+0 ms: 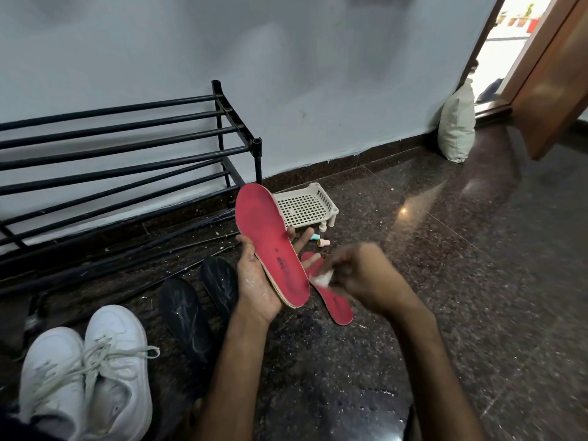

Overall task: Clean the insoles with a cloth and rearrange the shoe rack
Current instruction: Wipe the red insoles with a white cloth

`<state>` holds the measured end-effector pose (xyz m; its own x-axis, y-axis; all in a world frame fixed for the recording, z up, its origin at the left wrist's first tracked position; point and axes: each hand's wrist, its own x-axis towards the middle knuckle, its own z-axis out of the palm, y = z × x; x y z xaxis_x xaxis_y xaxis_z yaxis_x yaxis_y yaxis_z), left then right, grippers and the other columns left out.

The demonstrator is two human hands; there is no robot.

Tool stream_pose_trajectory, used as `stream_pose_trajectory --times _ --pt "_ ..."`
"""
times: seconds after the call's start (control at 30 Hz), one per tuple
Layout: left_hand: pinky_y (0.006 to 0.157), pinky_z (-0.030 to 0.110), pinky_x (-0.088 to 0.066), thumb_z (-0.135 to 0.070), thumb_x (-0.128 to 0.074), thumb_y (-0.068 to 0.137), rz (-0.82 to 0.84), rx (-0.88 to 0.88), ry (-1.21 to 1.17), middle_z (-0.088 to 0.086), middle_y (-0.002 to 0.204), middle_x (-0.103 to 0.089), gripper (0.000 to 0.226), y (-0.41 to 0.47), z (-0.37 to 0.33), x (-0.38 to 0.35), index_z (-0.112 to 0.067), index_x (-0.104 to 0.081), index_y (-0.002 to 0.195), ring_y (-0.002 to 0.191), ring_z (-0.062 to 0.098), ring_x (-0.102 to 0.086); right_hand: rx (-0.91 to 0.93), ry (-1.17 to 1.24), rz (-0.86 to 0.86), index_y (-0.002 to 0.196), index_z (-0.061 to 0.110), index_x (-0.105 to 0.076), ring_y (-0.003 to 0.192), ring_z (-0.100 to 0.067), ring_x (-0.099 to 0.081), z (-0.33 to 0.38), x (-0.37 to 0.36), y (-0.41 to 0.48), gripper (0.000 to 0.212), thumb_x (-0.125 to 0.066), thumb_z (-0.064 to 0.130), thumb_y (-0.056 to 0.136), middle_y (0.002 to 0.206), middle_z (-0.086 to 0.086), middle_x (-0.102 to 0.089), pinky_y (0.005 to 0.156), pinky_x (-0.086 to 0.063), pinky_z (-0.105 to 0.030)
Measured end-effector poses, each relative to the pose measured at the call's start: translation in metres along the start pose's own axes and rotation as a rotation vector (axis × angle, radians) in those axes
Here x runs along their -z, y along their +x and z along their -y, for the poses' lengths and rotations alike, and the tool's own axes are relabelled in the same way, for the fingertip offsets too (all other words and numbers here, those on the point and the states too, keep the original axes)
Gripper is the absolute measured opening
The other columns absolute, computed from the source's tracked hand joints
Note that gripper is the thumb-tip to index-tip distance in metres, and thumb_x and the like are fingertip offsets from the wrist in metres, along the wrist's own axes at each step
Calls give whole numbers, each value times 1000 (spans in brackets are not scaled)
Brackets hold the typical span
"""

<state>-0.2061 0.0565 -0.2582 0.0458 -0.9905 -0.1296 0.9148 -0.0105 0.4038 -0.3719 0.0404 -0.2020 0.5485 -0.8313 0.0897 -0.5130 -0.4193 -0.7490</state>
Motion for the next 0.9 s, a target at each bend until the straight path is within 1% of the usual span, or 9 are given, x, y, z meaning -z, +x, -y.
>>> stream_pose_trajectory --times 0.1,0.23,0.37,0.5,0.57,0.7,0.77,0.83,0.9 --pt "74 45 -60 -70 -26 93 -40 17 31 12 98 -67 79 -3 0 -4 -3 -61 113 96 31 -71 173 -51 -327 86 12 -78 81 -3 -69 8 -9 12 16 -75 -1 77 90 3 -75 78 -57 -22" --pt "97 44 -49 -75 -23 90 -75 68 76 15 108 -68 86 0 4 -5 -1 -61 115 114 30 -64 242 -312 -334 84 18 -77 79 -14 -67 12 -58 14 17 -71 3 78 84 4 -71 66 -57 -33" --pt "99 49 -43 -71 -23 94 -67 68 -1 7 92 -70 79 2 6 4 -4 -62 109 125 31 -56 177 -284 -90 78 21 -78 75 -10 -68 10 -51 13 21 -71 1 73 81 6 -74 69 -54 -24" --pt "109 66 -29 -69 -24 95 33 10 0 11 103 -65 75 5 0 5 -8 -54 127 129 40 -52 -100 -270 240 81 15 -78 71 -2 -66 -14 -30 0 24 -68 -4 71 80 4 -75 67 -45 -10" --pt "108 68 -30 -67 -24 96 77 -7 33 13 109 -65 75 7 -5 1 -8 -49 136 129 41 -51 -208 -123 129 87 14 -77 74 -2 -68 -27 -19 -6 24 -68 -5 76 84 4 -75 67 -48 -12" --pt "111 66 -27 -67 -27 95 84 -22 107 15 125 -63 80 4 -7 1 -9 -38 149 132 42 -48 -294 421 -321 98 12 -74 81 -14 -69 -31 2 -1 14 -72 9 84 92 -4 -75 70 -55 -28" --pt "114 62 -26 -69 -28 94 47 -23 149 16 132 -59 84 2 -3 1 -6 -39 148 133 39 -48 -295 733 -343 103 5 -70 80 -22 -67 -18 -2 6 20 -73 7 83 96 -15 -73 66 -55 -32" --pt "111 53 -38 -71 -29 92 38 -9 161 17 133 -59 86 0 3 0 -3 -50 141 126 34 -55 -311 980 -272 106 1 -66 80 -24 -67 1 -14 12 24 -71 6 84 97 -18 -71 67 -57 -33" --pt "107 47 -44 -74 -28 91 24 1 188 20 135 -58 88 -2 6 -2 -3 -54 137 126 33 -55 -328 1025 -271 104 1 -66 81 -23 -68 16 -35 18 23 -73 9 84 96 -15 -71 69 -58 -34"
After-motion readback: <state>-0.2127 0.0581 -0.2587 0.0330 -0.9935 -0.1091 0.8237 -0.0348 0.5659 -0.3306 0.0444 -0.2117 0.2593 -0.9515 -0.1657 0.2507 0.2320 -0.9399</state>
